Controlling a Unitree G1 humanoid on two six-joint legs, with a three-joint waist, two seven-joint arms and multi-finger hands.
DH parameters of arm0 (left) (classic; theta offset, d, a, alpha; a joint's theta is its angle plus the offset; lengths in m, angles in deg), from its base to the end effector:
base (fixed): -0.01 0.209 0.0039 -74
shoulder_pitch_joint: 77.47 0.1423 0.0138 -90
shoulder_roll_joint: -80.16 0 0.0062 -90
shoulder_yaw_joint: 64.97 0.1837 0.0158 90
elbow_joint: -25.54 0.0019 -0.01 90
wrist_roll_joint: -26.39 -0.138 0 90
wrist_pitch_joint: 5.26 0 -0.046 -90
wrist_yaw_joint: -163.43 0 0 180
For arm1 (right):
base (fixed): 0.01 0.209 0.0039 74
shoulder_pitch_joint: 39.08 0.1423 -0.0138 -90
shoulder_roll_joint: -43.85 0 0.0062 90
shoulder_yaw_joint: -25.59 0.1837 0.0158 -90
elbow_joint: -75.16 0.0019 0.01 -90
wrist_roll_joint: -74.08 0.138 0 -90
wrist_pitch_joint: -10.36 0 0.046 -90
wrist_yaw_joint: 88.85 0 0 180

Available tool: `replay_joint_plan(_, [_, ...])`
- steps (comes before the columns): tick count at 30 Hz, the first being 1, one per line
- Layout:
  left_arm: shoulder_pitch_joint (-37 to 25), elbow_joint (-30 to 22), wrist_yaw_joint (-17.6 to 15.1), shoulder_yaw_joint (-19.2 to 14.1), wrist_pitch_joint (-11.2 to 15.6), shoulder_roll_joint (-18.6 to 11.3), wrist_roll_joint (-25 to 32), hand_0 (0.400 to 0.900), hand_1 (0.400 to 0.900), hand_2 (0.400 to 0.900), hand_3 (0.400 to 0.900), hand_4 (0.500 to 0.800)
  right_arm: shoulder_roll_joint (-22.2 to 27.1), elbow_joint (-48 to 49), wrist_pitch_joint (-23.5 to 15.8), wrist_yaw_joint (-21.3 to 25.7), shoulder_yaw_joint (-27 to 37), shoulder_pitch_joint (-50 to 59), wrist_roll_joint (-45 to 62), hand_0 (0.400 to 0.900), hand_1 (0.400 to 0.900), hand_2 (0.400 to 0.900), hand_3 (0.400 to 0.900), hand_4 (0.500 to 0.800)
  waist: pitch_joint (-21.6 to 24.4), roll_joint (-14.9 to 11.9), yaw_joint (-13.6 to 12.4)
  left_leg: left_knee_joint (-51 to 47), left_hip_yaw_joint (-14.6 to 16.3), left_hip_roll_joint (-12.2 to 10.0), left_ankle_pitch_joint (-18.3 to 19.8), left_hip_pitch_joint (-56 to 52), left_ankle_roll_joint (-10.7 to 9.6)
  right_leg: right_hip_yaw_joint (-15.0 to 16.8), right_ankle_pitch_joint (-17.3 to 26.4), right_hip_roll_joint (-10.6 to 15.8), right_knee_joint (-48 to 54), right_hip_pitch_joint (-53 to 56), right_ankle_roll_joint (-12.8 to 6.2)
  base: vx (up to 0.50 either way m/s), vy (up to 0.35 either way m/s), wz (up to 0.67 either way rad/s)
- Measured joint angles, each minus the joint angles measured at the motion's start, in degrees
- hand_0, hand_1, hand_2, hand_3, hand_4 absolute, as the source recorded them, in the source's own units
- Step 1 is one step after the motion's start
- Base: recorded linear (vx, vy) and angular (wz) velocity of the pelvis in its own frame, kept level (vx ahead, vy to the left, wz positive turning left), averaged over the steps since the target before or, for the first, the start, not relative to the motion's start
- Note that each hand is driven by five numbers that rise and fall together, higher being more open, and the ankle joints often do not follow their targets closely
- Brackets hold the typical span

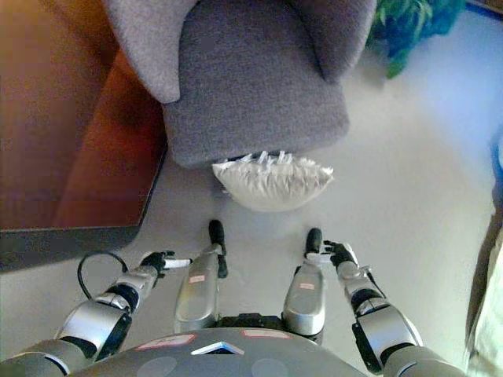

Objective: Pick up the pillow and put it on the sofa.

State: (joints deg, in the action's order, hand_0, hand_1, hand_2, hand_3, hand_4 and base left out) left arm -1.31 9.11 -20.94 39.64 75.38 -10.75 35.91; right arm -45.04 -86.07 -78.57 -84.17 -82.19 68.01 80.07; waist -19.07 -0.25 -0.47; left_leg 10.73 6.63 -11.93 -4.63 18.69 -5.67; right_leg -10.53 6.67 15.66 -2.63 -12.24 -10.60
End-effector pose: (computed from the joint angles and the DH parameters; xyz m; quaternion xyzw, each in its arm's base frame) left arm 0.1425 0.2345 -0.0936 0.1611 0.5638 0.0672 0.8072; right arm 0.1737 -0.2260 -0.0804 -0.2100 0.4624 -0.0206 0.8612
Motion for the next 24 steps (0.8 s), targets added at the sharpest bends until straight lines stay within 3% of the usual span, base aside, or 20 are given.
replay_joint_plan(2, [1.3, 0.6, 0.0, 0.0, -1.3, 0.5, 0.1, 0.9, 0.9, 0.9, 0.9, 0.8, 2.3, 0.3, -0.2, 0.3, -0.1, 3.2, 0.1, 0.9, 0.9, 0.9, 0.9, 0.8, -0.2, 0.3, 0.1, -1.4, -1.1, -0.5, 0.4, -0.5, -1.0, -1.1, -0.1, -1.2, 0.0, 0.0, 1.01, 0.02, -0.127, 0.16])
replay_joint_plan(5, [-0.2, 0.8, 0.7, 1.4, -2.4, 0.2, 0.3, 0.9, 0.9, 0.9, 0.9, 0.8, 6.0, 0.4, -0.4, 1.2, -2.1, 8.0, 0.2, 0.9, 0.9, 0.9, 0.9, 0.8, -1.2, 0.5, -0.2, -2.9, -2.1, 0.2, -0.8, -0.1, -2.8, -2.2, 0.0, -0.9, 0.1, -0.2, 0.76, 0.01, -0.05, 0.09])
replay_joint_plan(12, [-8.7, 0.0, 1.8, 2.8, -4.4, -1.2, 2.7, 0.9, 0.9, 0.9, 0.9, 0.8, 9.6, 1.4, 1.0, -2.1, -4.9, 22.9, 0.1, 0.9, 0.9, 0.9, 0.9, 0.8, -5.7, 2.0, -3.0, -1.5, -3.4, 3.1, -1.0, 3.1, -1.6, -2.6, -0.6, 2.0, -2.5, -2.9, -0.22, 0.0, -0.002, 0.1])
replay_joint_plan(19, [-14.2, -0.8, 1.6, 4.6, -6.3, -1.1, 7.9, 0.9, 0.9, 0.9, 0.9, 0.8, 12.8, 0.9, 8.7, -4.5, -11.5, 36.0, -2.8, 0.9, 0.9, 0.9, 0.9, 0.8, -9.0, 3.8, -4.8, 3.8, -5.3, 5.2, -0.8, 11.3, -0.3, -2.1, -2.5, 4.4, -9.7, -10.8, -0.85, -0.02, 0.0, 0.11])
replay_joint_plan(22, [-14.3, -0.8, 0.3, 4.5, -5.9, -0.1, 11.4, 0.9, 0.9, 0.9, 0.9, 0.8, 14.6, 0.7, 10.6, -6.0, -12.6, 39.8, -4.5, 0.9, 0.9, 0.9, 0.9, 0.8, -9.6, 4.8, -6.0, 5.4, -5.8, 5.7, -1.1, 14.6, 0.1, -1.6, -2.7, 5.0, -12.1, -14.2, -1.06, -0.05, -0.052, 0.29])
replay_joint_plan(24, [-12.3, -1.5, 0.5, 4.5, -2.8, 0.4, 11.6, 0.9, 0.9, 0.9, 0.9, 0.8, 16.4, 1.0, 11.3, -6.4, -13.8, 40.8, -4.6, 0.9, 0.9, 0.9, 0.9, 0.8, -10.1, 5.8, -7.1, 5.1, -6.4, 6.1, -1.5, 15.7, 0.4, -2.0, -3.1, 5.4, -13.0, -15.4, -1.08, -0.05, 0.138, 0.15])
